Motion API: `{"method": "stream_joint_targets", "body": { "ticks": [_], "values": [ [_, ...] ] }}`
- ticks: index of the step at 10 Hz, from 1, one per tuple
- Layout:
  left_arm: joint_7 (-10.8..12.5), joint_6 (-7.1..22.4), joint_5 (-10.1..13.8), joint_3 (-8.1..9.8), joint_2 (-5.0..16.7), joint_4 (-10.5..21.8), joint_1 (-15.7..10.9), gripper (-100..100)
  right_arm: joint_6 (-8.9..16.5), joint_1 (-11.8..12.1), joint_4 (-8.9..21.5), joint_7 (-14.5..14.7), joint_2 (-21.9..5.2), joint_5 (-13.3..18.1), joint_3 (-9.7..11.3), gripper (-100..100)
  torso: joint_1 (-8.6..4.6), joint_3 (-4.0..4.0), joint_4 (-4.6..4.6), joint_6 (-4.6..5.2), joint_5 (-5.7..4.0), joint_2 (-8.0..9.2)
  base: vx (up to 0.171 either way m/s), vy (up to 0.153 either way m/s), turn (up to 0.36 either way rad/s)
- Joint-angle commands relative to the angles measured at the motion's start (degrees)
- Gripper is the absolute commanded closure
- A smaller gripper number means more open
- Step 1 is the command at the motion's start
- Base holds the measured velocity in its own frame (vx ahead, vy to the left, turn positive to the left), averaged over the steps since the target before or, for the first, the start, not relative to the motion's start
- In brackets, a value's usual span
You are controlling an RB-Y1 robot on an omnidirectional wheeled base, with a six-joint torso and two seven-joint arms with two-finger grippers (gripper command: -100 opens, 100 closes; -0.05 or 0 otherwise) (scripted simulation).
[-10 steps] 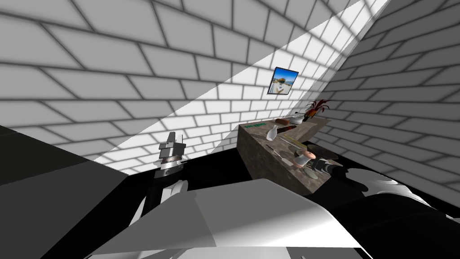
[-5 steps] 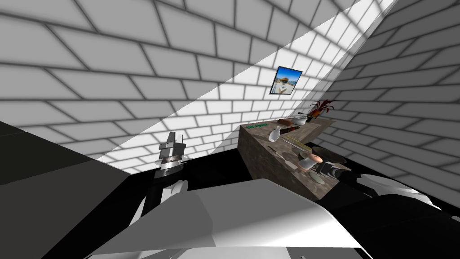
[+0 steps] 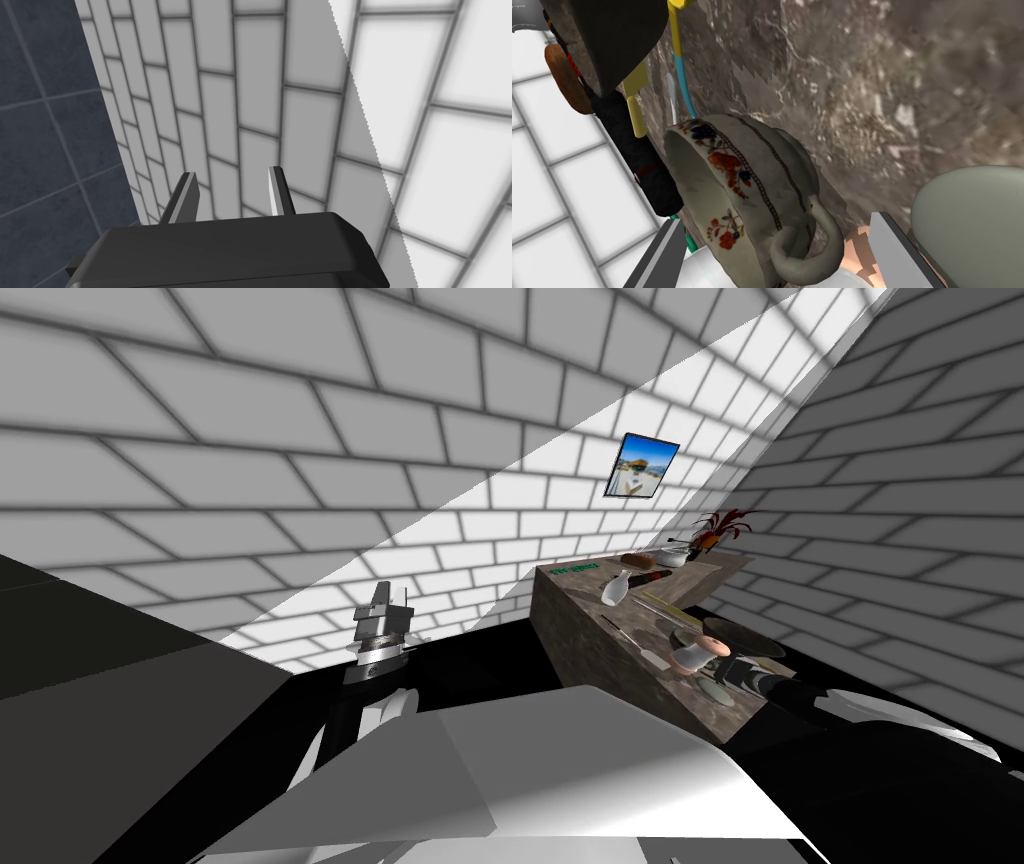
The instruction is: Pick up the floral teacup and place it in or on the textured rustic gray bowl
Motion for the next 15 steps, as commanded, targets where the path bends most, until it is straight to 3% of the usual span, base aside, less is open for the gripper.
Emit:
{"method": "stream_joint_targets", "body": {
  "ticks": [1,2,4,6,7,11,12,13,14,15],
  "values": [
    [0.0,0.0,0.0,0.00,0.0,0.0,0.0,0,-2.6,-1.0,2.9,2.9,0.7,-0.3,-2.0,-100,0.00,0.00,0.00,0.00,0.00,0.00,0.024,0.004,0.048],
    [0.0,0.0,0.0,0.00,0.0,0.0,0.0,0,-4.5,-1.9,5.6,4.8,1.3,-0.6,-4.0,-100,0.00,-0.02,-0.01,-0.01,0.00,-0.05,0.064,0.013,0.076],
    [0.0,0.0,0.0,0.00,0.0,0.0,0.0,0,-5.0,-1.9,7.6,6.5,1.3,-0.6,-4.0,-100,0.05,-0.11,-0.04,-0.07,-0.05,-0.19,0.037,0.013,0.003],
    [0.0,0.0,0.0,0.00,0.0,0.0,0.0,0,-4.6,-1.4,6.4,5.8,1.4,-0.6,-4.0,-100,-0.03,-0.04,-0.02,-0.03,-0.08,-0.05,0.000,0.000,0.000],
    [0.0,0.0,0.0,0.00,0.0,0.0,0.0,0,-4.7,-1.5,6.6,6.0,1.3,-0.6,-4.0,100,-0.06,-0.01,-0.01,-0.02,-0.10,-0.01,0.000,0.000,0.000],
    [0.0,0.0,0.0,0.00,0.0,0.0,0.0,0,-4.7,-1.5,6.6,6.0,1.4,-0.6,-4.0,100,-0.06,0.01,0.00,-0.01,-0.08,0.02,0.000,0.000,0.000],
    [0.0,0.0,0.0,0.00,0.0,0.0,0.0,0,-4.7,-1.5,6.6,6.0,1.4,-0.6,-4.0,0,-0.04,0.01,0.00,-0.01,-0.06,0.02,0.000,0.000,0.000],
    [0.0,0.0,0.0,0.00,0.0,0.0,0.0,0,-2.6,-1.0,3.9,3.3,0.7,-0.3,-2.0,100,-0.03,0.01,0.00,-0.01,-0.06,0.02,-0.035,-0.010,-0.050],
    [0.0,0.0,0.0,0.00,0.0,0.0,0.0,0,-0.8,-0.1,1.9,1.8,0.0,0.0,0.0,100,-0.06,0.06,0.02,0.01,-0.03,0.12,-0.074,-0.020,-0.071],
    [0.0,0.0,0.0,0.00,0.0,0.0,0.0,0,-0.3,-0.1,3.4,1.6,0.0,0.0,0.0,100,-0.10,0.14,0.03,0.08,-0.02,0.28,-0.055,-0.021,-0.018]
  ]
}}
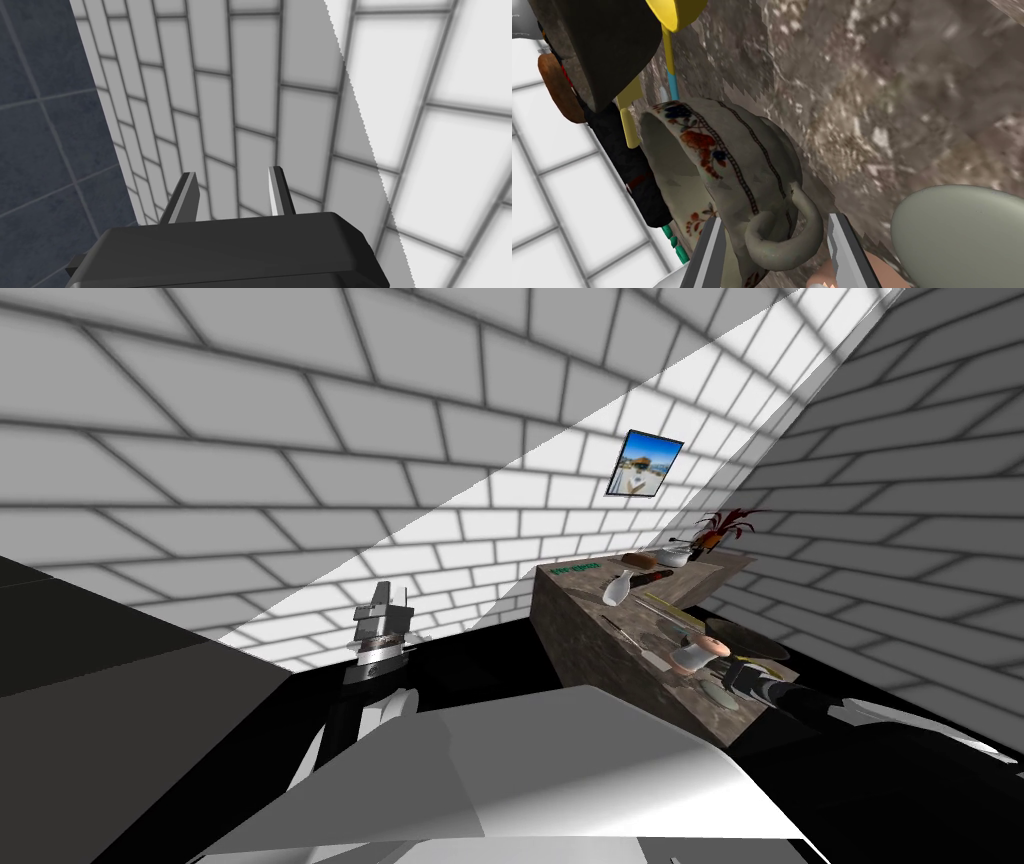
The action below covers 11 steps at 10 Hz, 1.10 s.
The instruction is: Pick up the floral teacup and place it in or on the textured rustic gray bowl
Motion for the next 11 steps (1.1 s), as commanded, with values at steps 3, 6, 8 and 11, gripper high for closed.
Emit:
{"method": "stream_joint_targets", "body": {
  "ticks": [3,6,8,11],
  "values": [
    [0.0,0.0,0.0,0.00,0.0,0.0,0.0,0,1.9,1.5,-5.1,-3.4,0.0,0.1,0.5,100,0.14,-0.09,0.02,-0.15,0.06,-0.21,-0.010,-0.003,-0.005],
    [0.0,0.0,0.0,0.00,0.0,0.0,0.0,0,6.8,3.4,-12.4,-9.8,-1.3,0.8,4.5,100,0.18,-0.03,0.04,-0.07,0.16,-0.09,-0.043,-0.012,-0.043],
    [0.0,0.0,0.0,0.00,0.0,0.0,0.0,0,9.3,4.3,-16.0,-13.0,-1.9,1.1,6.6,100,0.23,0.00,0.05,-0.11,0.18,-0.04,-0.047,-0.008,-0.029],
    [0.0,0.0,0.0,0.00,0.0,0.0,0.0,0,14.2,6.1,-21.5,-18.3,-3.3,1.7,10.6,100,0.27,0.00,0.07,-0.10,0.21,-0.08,-0.037,-0.015,-0.035]
  ]
}}
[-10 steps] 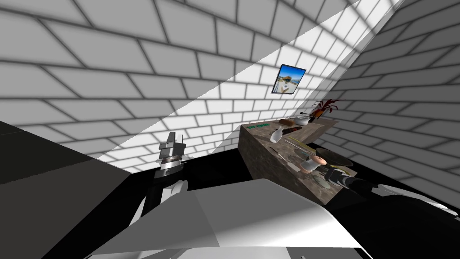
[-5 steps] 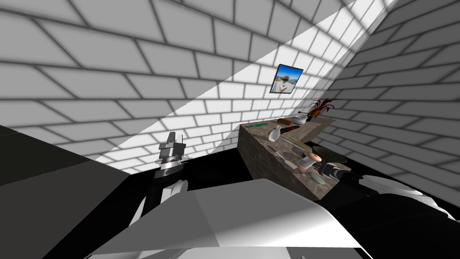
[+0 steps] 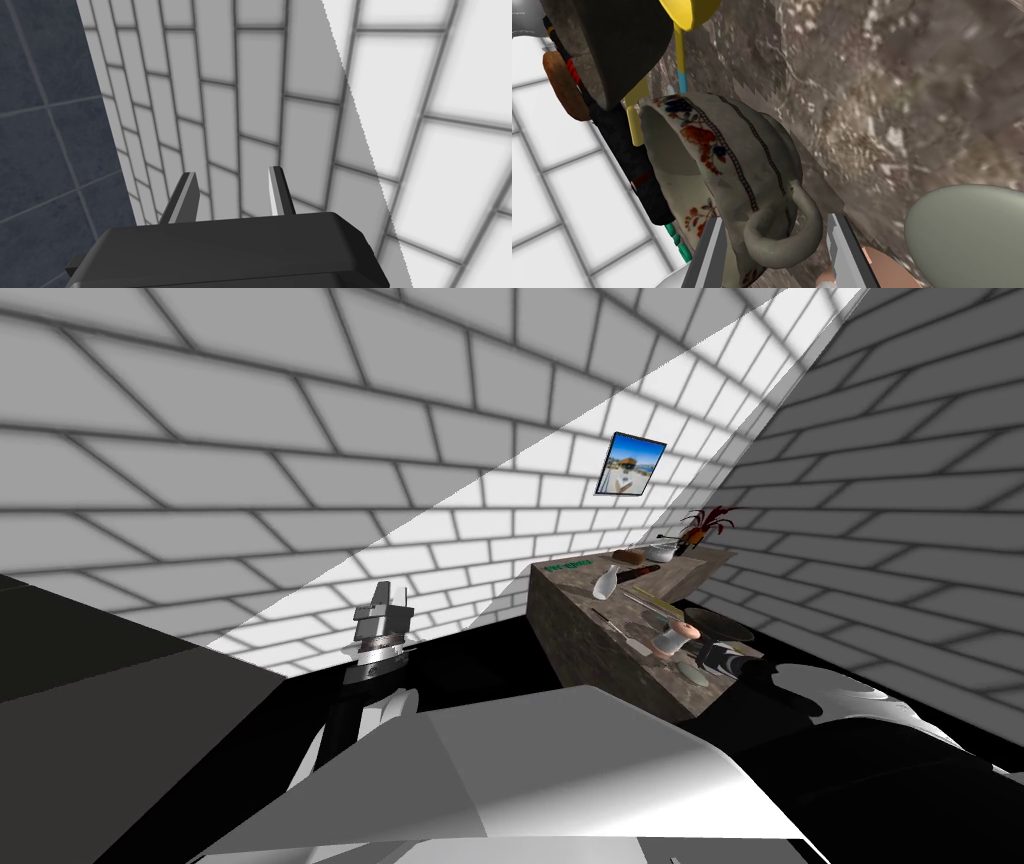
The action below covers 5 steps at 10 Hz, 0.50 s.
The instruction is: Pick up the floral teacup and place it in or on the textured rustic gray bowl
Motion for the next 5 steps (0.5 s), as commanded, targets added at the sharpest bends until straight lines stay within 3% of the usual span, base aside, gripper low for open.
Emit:
{"method": "stream_joint_targets", "body": {
  "ticks": [1,2,4,5],
  "values": [
    [0.0,0.0,0.0,0.00,0.0,0.0,0.0,0,1.7,0.8,-2.9,-2.7,-0.4,0.1,1.0,100,0.00,0.00,0.00,0.00,0.00,0.00,-0.035,-0.014,-0.026],
    [0.0,0.0,0.0,0.00,0.0,0.0,0.0,0,4.0,1.7,-4.9,-4.4,-1.0,0.5,3.0,100,0.03,0.01,0.02,-0.03,0.02,0.00,-0.041,-0.015,-0.041],
    [0.0,0.0,0.0,0.00,0.0,0.0,0.0,0,4.1,1.7,-6.9,-5.9,-1.0,0.5,3.0,100,0.08,0.02,0.04,-0.04,0.04,0.00,-0.027,-0.005,-0.012],
    [0.0,0.0,0.0,0.00,0.0,0.0,0.0,0,6.6,2.6,-10.0,-8.5,-1.7,0.8,5.1,100,0.14,-0.01,0.03,-0.06,0.08,-0.05,-0.026,-0.014,-0.041]
  ]
}}
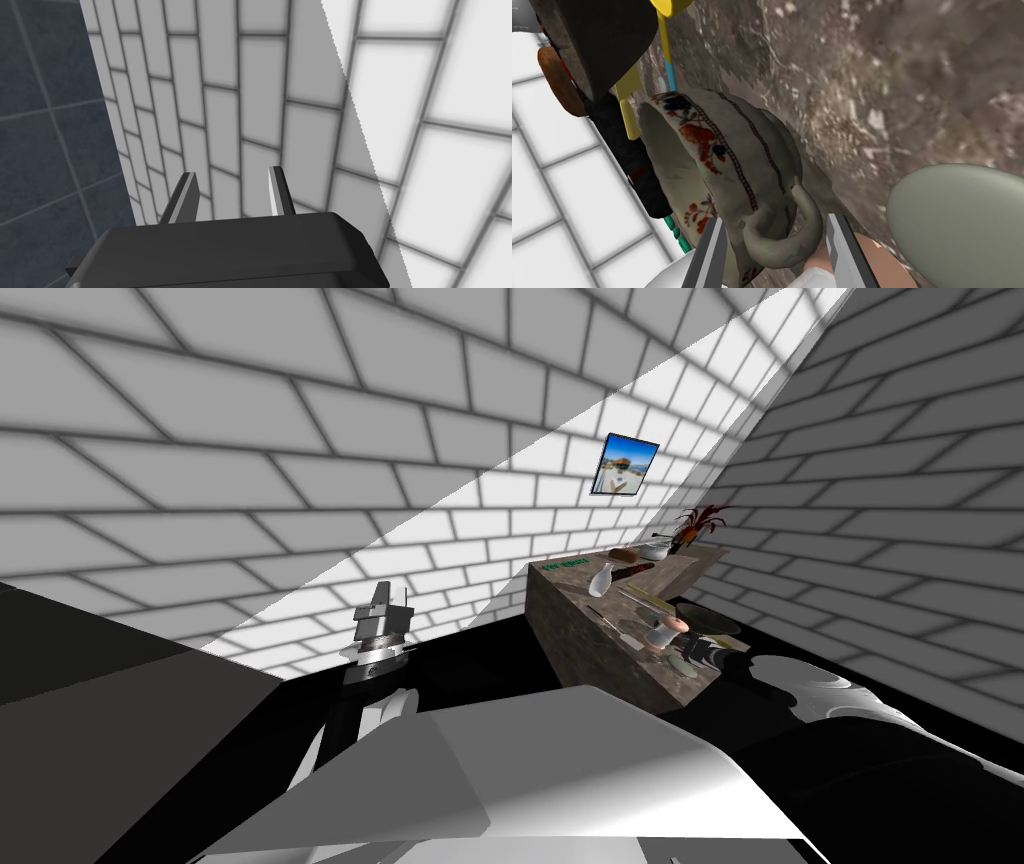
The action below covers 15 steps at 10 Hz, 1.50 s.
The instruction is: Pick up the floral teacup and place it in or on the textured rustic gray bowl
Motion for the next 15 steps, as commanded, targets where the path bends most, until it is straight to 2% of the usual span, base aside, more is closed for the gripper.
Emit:
{"method": "stream_joint_targets", "body": {
  "ticks": [1,2,3,4,5,6,7,10,12,14,15],
  "values": [
    [0.0,0.0,0.0,0.00,0.0,0.0,0.0,0,1.3,0.3,-2.0,-1.8,-0.2,0.2,0.9,100,0.00,0.00,0.00,0.00,0.00,0.00,-0.029,-0.012,-0.020],
    [0.0,0.0,0.0,0.00,0.0,0.0,0.0,0,3.4,1.2,-3.7,-3.8,-0.9,0.5,2.9,100,0.01,0.02,0.01,0.01,0.00,0.02,-0.031,-0.017,-0.037],
    [0.0,0.0,0.0,0.00,0.0,0.0,0.0,0,3.7,1.2,-5.0,-5.0,-0.9,0.5,2.9,100,-0.01,0.03,0.00,0.07,0.00,0.06,-0.034,-0.015,-0.029],
    [0.0,0.0,0.0,0.00,0.0,0.0,0.0,0,3.7,1.2,-5.6,-5.0,-0.9,0.5,2.9,100,0.00,0.04,-0.01,0.06,-0.09,0.09,-0.024,-0.002,-0.002],
    [0.0,0.0,0.0,0.00,0.0,0.0,0.0,0,3.3,0.9,-4.5,-4.1,-0.7,0.5,2.5,100,0.04,0.03,-0.02,0.05,-0.10,0.07,-0.008,0.002,0.004],
    [0.0,0.0,0.0,0.00,0.0,0.0,0.0,0,3.3,0.9,-4.6,-4.3,-0.7,0.5,2.6,0,0.05,0.00,-0.03,0.07,-0.08,0.02,0.000,0.000,0.000],
    [0.0,0.0,0.0,0.00,0.0,0.0,0.0,0,2.5,-0.3,-5.3,-4.7,-0.9,2.1,0.8,100,0.05,-0.02,-0.03,0.06,-0.07,-0.01,-0.164,0.041,0.059],
    [0.0,0.0,0.0,-0.01,0.0,0.0,0.0,0,1.4,-2.1,-6.4,-5.1,-1.4,4.7,-1.7,100,0.41,0.53,0.20,0.05,0.14,0.92,-0.234,0.013,0.062],
    [0.0,0.0,0.0,0.00,0.0,0.0,0.0,0,0.7,-3.7,-7.4,-5.2,-1.8,6.9,-3.8,100,0.40,0.52,0.22,0.07,0.21,0.85,-0.179,-0.023,0.048],
    [0.0,0.0,0.0,0.00,0.0,0.0,0.0,0,0.7,-3.7,-7.4,-5.2,-1.8,6.9,-3.8,100,0.42,0.47,0.23,0.05,0.27,0.72,-0.090,-0.023,0.033],
    [0.0,0.0,0.0,0.00,0.0,0.0,0.0,0,0.4,-4.7,-8.1,-5.2,-2.0,8.1,-5.1,100,0.42,0.33,0.17,0.07,0.23,0.47,-0.070,-0.019,0.032]
  ]
}}
